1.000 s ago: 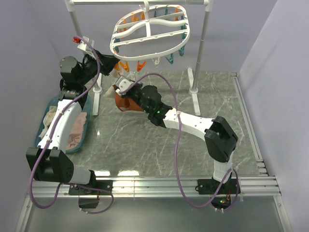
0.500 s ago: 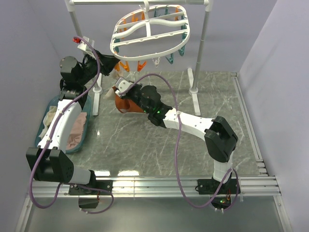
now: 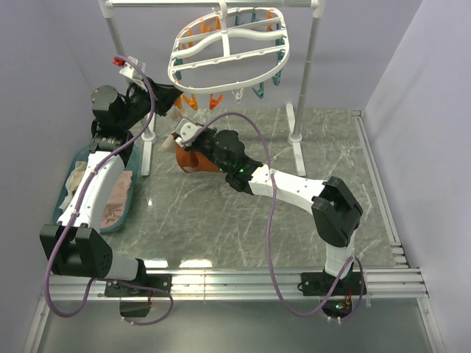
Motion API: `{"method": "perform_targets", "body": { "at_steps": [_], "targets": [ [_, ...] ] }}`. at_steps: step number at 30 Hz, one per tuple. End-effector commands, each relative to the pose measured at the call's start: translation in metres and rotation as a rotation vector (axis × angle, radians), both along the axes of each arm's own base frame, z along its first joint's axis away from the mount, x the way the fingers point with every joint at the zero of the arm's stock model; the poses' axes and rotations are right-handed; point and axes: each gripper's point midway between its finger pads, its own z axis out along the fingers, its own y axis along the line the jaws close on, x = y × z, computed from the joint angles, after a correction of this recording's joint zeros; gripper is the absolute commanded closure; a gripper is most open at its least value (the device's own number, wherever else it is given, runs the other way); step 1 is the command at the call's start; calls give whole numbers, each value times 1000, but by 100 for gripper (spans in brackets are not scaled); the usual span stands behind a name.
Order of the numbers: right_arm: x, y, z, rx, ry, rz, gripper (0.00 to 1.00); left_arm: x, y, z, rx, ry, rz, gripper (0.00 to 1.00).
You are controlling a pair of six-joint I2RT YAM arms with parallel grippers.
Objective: Clip the underwear to the hanger
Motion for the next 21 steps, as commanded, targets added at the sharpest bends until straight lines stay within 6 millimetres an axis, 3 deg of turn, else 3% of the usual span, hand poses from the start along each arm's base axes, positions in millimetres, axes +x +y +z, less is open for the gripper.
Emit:
{"method": "perform_targets", "body": {
  "at_steps": [1,21],
  "targets": [
    [-3,-3,38,75,-51,8,100,-4,-3,-6,28,11,-21,100],
    [2,-3,59,102,-76,-2,100,-3,-6,-14,36,39,-42,100]
  ]
}}
